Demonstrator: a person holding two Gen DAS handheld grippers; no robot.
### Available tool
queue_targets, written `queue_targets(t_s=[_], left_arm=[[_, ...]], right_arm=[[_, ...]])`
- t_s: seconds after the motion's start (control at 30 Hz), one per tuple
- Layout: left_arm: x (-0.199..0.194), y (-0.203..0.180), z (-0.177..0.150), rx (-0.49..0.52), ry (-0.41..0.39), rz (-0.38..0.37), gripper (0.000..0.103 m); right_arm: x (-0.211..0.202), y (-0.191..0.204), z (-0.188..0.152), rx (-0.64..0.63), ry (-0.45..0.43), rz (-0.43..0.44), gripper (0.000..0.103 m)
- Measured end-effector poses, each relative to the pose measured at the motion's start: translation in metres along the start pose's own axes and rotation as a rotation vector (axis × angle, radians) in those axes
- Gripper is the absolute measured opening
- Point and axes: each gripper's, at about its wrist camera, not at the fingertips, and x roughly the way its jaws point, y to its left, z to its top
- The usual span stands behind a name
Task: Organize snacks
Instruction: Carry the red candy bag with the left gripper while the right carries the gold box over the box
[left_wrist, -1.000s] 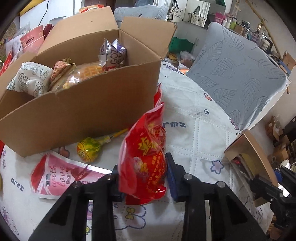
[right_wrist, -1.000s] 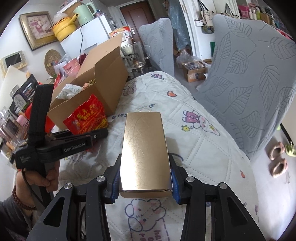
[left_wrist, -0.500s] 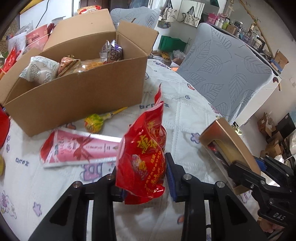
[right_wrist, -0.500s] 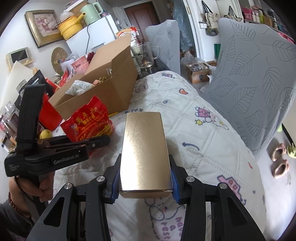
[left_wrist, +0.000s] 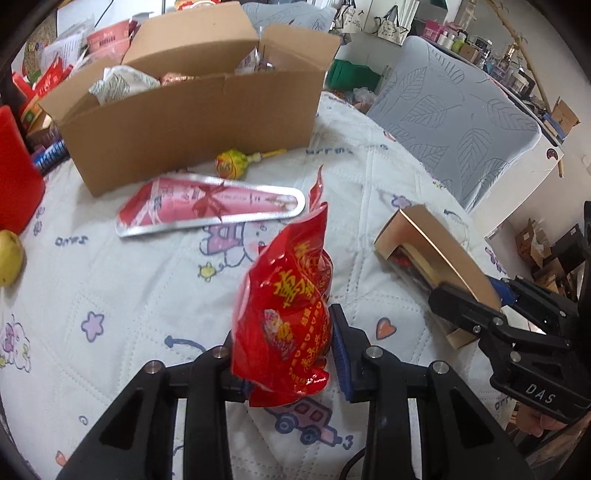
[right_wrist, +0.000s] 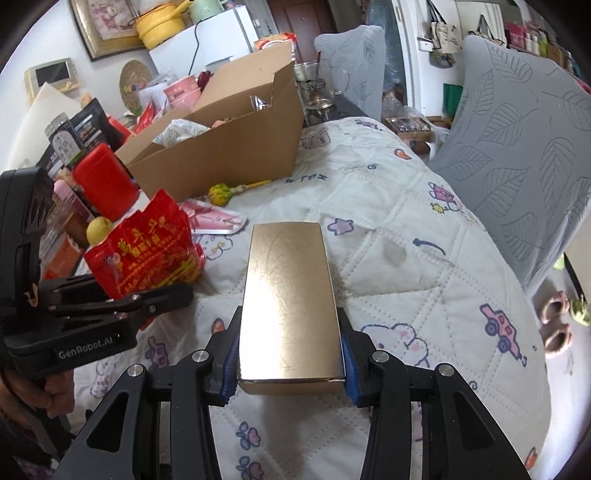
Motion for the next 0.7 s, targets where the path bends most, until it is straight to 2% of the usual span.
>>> queue_targets(t_s=[0.27, 0.53, 0.7], left_arm=[[0.006, -0.004, 0.001, 0.037, -0.018, 0.012, 0.035], [0.005, -0.005, 0.001, 0.052, -0.026, 0.021, 0.034], [-0.003, -0.007, -0.002, 0.058, -0.042, 0.015, 0.033]], right_arm=[[0.018, -0.001, 0.001, 0.029, 0.037, 0.0, 0.046], [0.016, 0.002, 0.002, 0.027, 0.013, -0.025, 0.044], [0.004, 0.007, -0.003, 0.031, -0.012, 0.006, 0.044]])
